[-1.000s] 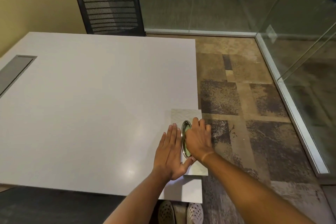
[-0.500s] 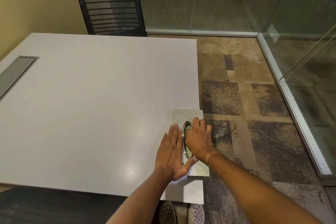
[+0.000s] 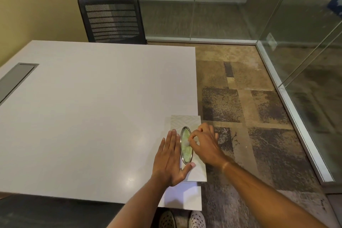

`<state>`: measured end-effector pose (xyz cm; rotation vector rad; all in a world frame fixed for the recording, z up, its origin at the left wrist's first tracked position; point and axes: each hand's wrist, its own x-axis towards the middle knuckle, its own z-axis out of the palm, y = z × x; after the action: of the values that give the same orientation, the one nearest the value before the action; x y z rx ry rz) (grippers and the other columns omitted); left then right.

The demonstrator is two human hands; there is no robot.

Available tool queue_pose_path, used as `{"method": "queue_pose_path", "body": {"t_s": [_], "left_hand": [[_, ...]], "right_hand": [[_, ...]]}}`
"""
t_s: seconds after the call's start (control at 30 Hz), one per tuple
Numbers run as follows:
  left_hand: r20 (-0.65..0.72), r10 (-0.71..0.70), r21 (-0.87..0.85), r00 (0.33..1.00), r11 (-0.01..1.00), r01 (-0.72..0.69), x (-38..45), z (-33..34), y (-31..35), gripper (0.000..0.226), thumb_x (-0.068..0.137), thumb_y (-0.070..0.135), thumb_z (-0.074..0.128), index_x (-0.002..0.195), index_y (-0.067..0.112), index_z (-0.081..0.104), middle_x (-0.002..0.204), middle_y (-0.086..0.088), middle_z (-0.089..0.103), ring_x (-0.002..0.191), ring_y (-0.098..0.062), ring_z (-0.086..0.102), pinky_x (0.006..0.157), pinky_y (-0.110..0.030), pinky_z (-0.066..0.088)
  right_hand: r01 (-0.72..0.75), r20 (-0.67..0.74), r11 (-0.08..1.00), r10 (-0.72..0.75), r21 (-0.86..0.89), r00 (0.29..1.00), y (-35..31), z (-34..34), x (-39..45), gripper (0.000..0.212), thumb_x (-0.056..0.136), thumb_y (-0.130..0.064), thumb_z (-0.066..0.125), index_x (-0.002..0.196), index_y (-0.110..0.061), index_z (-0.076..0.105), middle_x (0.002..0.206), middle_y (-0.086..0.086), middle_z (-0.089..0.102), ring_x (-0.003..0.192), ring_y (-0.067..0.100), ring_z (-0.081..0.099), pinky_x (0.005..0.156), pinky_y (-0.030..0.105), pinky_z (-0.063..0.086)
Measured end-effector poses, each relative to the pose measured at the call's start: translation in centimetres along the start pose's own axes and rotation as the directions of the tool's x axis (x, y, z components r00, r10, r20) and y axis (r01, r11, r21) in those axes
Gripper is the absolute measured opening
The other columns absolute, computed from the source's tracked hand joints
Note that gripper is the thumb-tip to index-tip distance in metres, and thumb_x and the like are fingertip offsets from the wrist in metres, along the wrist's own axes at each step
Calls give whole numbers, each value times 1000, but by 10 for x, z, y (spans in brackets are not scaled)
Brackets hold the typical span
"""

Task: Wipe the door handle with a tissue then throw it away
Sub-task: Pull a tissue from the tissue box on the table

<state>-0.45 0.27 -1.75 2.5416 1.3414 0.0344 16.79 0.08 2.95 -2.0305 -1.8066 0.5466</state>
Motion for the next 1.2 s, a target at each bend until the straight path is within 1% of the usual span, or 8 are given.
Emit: {"method": "queue_pose_path", "body": {"t_s": [0.2, 0.33, 0.47, 0.6, 0.77, 0.9, 1.03, 1.2], "left_hand": [[28, -13, 27, 1000, 1000, 12, 0, 0, 1, 102, 83, 83, 8, 152, 11, -16, 158, -9, -27, 146, -20, -28, 123, -42, -4], [11, -12, 19, 1000, 1000, 12, 0, 2, 0, 102, 83, 84, 8, 152, 13, -18, 159, -7, -25, 146, -20, -27, 123, -41, -5], [10, -23, 0, 1000, 1000, 23, 3, 1, 1, 102, 81, 86, 8, 147, 17, -27, 158, -5, -27, 146, -20, -26, 121, -37, -10], [-68, -71, -84, 995, 994, 65, 19, -19, 8, 98, 83, 80, 7, 153, 13, -11, 160, -5, -18, 148, -19, -19, 119, -32, -12], [-286, -247, -450, 926, 888, 98, 51, -73, 20, 74, 93, 62, 21, 153, 18, 21, 160, -5, 26, 147, -21, 23, 119, -35, 19], [-413, -273, -612, 869, 790, -42, 67, -112, 30, 64, 94, 60, 30, 147, 23, 34, 145, 1, 45, 131, -15, 43, 108, -38, 41], [-457, -176, -607, 872, 778, -161, 77, -141, 36, 56, 93, 51, 44, 141, 23, 44, 141, 0, 50, 125, -16, 50, 102, -40, 48], [-622, -109, -500, 776, 818, -285, 84, -166, 41, 30, 94, 31, 55, 115, 12, 63, 110, -4, 66, 96, -14, 61, 82, -30, 53]], "right_hand": [[-14, -19, 960, 20, 281, 1000, -4, -16, 7, 12, 90, -23, 58, 79, -26, 63, 93, -7, 48, 96, 10, 43, 84, 31, 32], [-55, 41, 807, 38, 588, 998, -6, -35, 11, 19, 92, -15, 61, 76, -25, 64, 79, -12, 60, 70, -7, 54, 65, 9, 40], [-141, 99, 679, 100, 721, 990, -2, -52, 19, 15, 92, -19, 61, 80, -19, 69, 73, -9, 65, 65, 0, 56, 63, 17, 46], [-209, 151, 512, 153, 833, 977, -3, -65, 28, 23, 93, -16, 57, 77, -18, 73, 76, 0, 72, 72, 11, 64, 67, 24, 53], [-261, 204, 345, 194, 901, 960, -11, -82, 38, 26, 97, -20, 50, 92, -9, 72, 89, 17, 68, 82, 29, 61, 76, 42, 52], [-280, 220, 339, 206, 898, 954, -16, -93, 44, 31, 101, -21, 42, 102, -10, 71, 103, 19, 70, 98, 31, 64, 89, 51, 52], [-305, 252, 352, 190, 885, 949, -25, -107, 51, 29, 99, -23, 48, 93, -13, 74, 95, 14, 73, 88, 26, 67, 70, 36, 54], [-258, 226, 394, 126, 882, 966, -44, -131, 57, 23, 88, -32, 58, 81, -19, 76, 84, 6, 72, 77, 17, 67, 54, 28, 53]]}}
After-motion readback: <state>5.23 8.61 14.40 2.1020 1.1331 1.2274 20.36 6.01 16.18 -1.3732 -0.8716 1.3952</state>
